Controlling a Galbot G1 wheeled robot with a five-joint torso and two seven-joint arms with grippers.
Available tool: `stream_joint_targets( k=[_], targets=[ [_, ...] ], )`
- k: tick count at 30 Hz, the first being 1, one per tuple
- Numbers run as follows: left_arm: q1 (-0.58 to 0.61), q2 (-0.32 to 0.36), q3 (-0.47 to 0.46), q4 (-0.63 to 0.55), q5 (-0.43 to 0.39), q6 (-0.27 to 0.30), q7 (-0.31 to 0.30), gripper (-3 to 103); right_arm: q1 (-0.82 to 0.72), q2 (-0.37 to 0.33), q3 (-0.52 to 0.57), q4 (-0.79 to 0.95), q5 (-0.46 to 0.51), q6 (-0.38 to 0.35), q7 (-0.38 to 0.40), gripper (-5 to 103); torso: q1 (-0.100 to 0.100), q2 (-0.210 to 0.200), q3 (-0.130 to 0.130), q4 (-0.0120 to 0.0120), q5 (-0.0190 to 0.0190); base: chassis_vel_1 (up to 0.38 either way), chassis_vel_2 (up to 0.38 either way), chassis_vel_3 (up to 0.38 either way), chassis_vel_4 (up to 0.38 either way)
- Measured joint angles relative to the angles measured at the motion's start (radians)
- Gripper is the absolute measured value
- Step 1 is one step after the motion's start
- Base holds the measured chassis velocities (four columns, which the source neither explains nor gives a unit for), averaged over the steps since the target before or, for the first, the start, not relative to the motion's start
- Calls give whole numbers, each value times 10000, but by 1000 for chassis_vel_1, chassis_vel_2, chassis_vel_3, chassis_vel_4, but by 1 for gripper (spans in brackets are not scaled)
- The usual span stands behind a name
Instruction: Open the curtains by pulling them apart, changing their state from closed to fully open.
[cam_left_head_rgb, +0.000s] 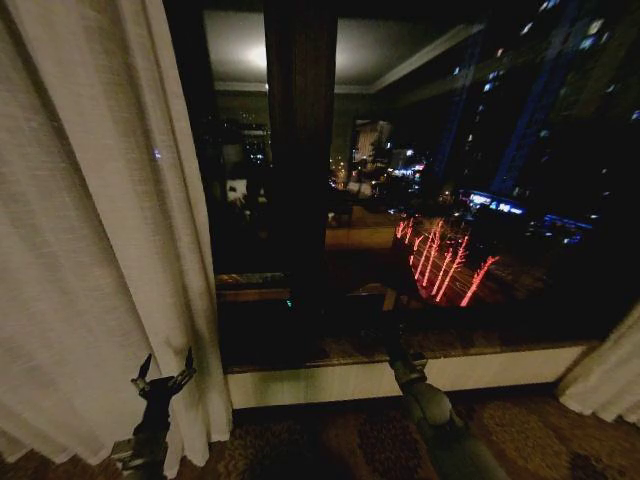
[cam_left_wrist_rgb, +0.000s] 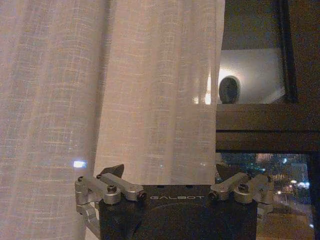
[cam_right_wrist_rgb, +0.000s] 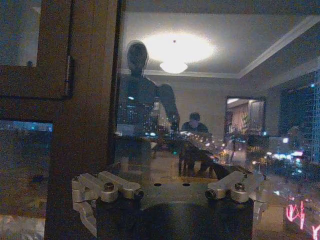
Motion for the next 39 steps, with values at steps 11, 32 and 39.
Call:
stream_joint_targets(
  k=[11,32,39],
  targets=[
    [0,0,2,0,0,0,0,100,0,0,0,0,0,0,0,100,7,-3,3,-1,1,-94,67,96,-67],
    [0,0,1,0,0,0,0,100,0,0,0,0,0,0,0,100,1,0,0,1,0,-6,5,7,-7],
    [0,0,2,0,0,0,0,100,0,0,0,0,0,0,0,100,0,1,0,0,1,0,0,0,0]
  ],
)
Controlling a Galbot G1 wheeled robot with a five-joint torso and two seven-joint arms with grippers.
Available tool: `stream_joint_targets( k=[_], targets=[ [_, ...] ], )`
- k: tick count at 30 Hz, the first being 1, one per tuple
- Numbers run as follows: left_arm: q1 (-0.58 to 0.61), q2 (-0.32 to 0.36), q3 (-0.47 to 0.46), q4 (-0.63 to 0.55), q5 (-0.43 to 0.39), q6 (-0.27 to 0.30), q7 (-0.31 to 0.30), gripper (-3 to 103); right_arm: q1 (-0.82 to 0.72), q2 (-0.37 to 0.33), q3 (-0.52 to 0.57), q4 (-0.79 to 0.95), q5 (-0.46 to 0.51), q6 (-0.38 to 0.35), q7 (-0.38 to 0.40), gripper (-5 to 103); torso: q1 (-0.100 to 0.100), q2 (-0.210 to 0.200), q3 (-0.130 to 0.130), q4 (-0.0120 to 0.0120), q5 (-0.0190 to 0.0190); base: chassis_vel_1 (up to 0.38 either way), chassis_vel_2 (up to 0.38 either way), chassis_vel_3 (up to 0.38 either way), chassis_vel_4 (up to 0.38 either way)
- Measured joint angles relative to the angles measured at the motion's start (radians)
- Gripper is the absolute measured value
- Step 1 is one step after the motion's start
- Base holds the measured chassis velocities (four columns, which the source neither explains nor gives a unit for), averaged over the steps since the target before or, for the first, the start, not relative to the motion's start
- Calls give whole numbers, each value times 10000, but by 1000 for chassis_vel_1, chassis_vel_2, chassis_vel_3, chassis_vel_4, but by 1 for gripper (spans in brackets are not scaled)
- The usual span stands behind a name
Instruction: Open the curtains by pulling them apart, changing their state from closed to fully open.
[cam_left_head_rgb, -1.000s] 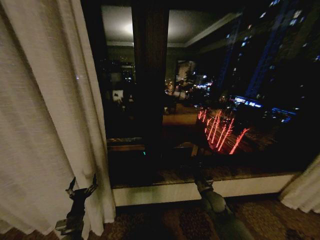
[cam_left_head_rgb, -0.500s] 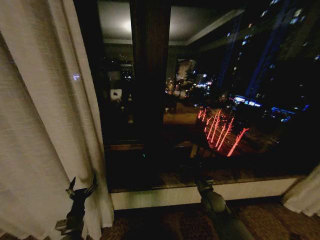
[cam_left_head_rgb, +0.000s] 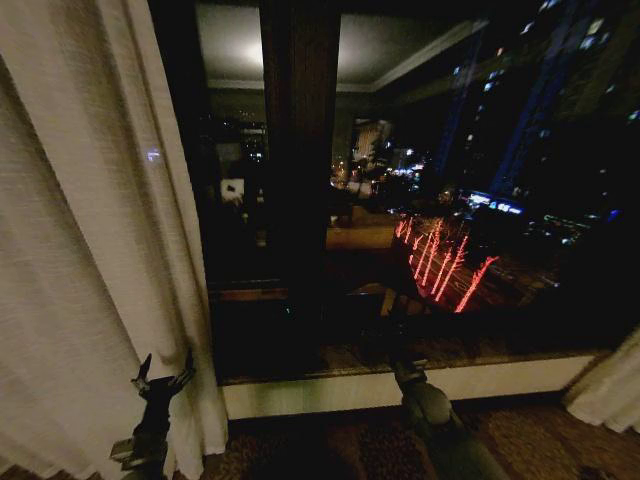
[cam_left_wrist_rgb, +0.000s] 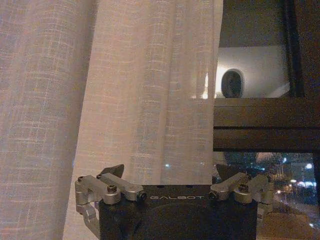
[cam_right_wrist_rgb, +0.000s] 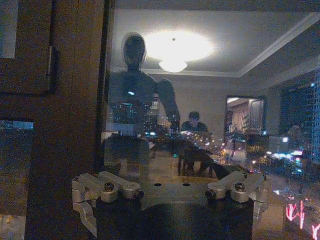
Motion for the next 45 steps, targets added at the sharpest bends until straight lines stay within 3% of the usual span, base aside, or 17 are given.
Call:
stream_joint_targets(
  k=[45],
  targets=[
    [0,0,0,0,0,0,0,100,0,0,0,0,0,0,0,100,1,-1,0,0,0,0,0,0,0]
  ],
)
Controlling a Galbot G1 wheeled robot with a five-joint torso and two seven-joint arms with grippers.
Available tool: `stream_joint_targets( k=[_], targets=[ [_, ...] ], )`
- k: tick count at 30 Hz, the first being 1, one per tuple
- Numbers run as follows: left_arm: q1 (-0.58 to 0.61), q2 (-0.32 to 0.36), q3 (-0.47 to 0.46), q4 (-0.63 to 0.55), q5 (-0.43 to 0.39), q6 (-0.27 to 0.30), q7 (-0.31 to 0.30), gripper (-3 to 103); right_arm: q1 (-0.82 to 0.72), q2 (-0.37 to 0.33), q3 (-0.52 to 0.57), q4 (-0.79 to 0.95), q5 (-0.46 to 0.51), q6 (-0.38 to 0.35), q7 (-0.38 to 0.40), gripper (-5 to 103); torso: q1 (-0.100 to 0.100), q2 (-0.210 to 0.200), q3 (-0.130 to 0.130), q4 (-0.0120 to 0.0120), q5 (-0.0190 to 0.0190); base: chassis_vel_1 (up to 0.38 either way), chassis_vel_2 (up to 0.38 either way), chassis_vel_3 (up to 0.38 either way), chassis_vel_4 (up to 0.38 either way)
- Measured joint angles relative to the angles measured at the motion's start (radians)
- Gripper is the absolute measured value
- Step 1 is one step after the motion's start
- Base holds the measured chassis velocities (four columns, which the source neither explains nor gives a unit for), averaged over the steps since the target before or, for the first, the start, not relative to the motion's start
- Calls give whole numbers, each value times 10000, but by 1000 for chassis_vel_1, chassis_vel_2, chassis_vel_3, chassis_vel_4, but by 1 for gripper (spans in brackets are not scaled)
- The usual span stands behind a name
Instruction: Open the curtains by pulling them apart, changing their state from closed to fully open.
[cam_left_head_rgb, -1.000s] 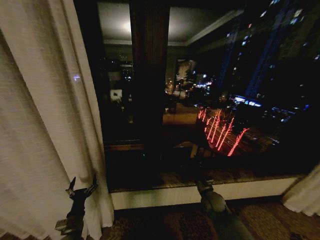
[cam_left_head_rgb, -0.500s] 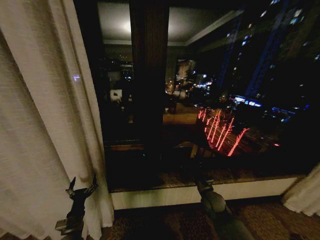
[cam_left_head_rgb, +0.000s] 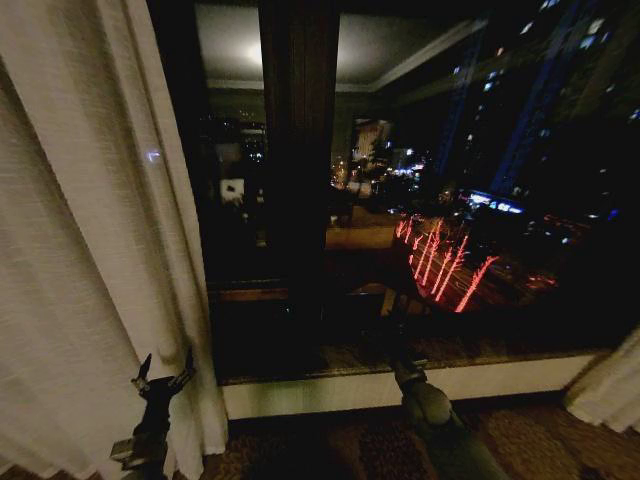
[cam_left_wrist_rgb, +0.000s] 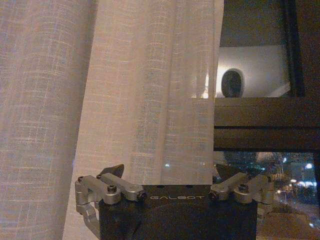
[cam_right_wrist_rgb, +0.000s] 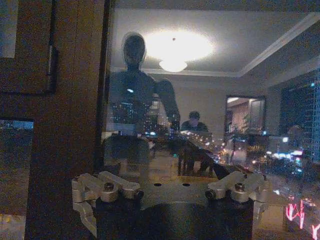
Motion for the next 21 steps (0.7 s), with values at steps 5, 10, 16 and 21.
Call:
stream_joint_targets(
  k=[5,10,16,21],
  targets=[
    [1,0,0,0,0,0,0,100,0,0,0,0,0,0,0,100,0,0,0,0,0,0,0,0,0],
    [1,0,0,0,0,0,0,100,0,0,0,0,0,0,0,100,0,0,0,0,0,0,0,0,0],
    [1,0,0,0,0,0,0,100,0,0,0,0,0,0,0,100,0,0,0,0,0,0,0,0,0],
    [1,0,0,0,0,0,0,100,0,0,0,0,0,0,0,100,0,0,0,0,0,0,0,0,0]
  ],
)
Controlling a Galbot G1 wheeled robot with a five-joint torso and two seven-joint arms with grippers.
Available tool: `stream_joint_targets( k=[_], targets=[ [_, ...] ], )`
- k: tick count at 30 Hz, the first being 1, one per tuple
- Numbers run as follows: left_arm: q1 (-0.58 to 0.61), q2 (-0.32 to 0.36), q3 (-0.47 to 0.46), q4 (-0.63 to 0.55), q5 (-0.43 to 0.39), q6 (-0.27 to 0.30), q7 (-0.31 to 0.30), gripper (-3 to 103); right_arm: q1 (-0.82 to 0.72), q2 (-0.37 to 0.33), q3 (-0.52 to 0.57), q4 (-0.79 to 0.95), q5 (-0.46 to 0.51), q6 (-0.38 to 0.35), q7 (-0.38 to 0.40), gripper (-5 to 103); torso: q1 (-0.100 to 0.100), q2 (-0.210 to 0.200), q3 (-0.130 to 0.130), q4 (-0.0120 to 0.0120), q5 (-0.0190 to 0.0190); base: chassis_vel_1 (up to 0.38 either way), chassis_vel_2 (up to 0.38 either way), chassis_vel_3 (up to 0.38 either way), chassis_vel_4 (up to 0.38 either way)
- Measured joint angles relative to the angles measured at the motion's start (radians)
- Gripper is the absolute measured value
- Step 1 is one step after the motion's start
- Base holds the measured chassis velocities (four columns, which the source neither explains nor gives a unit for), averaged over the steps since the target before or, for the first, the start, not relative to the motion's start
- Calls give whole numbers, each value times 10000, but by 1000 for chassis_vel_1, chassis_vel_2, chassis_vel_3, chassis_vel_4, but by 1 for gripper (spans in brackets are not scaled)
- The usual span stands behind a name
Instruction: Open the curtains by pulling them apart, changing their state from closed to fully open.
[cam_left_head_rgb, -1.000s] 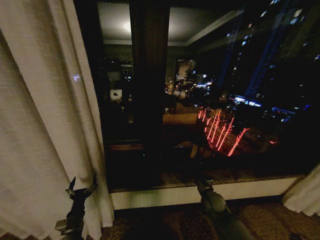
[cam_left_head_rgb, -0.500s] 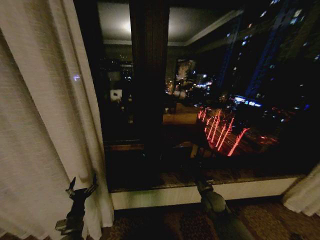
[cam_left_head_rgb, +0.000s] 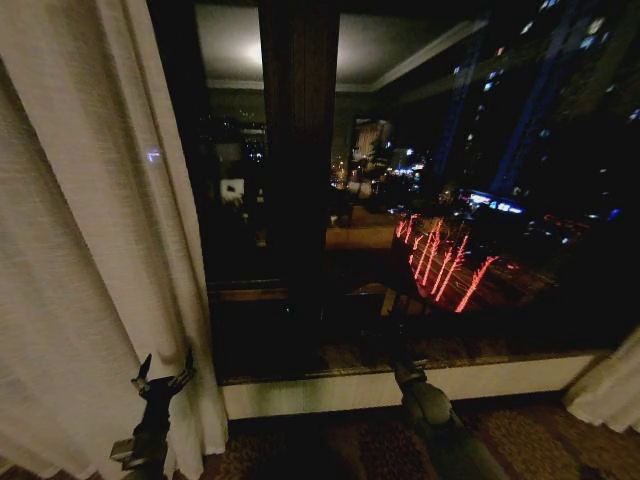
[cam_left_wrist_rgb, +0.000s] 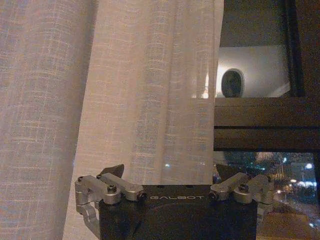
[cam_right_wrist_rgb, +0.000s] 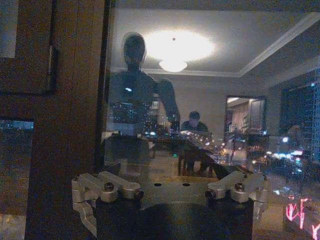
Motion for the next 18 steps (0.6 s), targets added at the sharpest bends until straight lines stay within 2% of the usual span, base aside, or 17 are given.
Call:
stream_joint_targets(
  k=[18],
  targets=[
    [0,0,0,0,0,0,0,100,0,0,0,0,0,0,0,100,0,0,0,0,0,0,0,0,0]
  ],
)
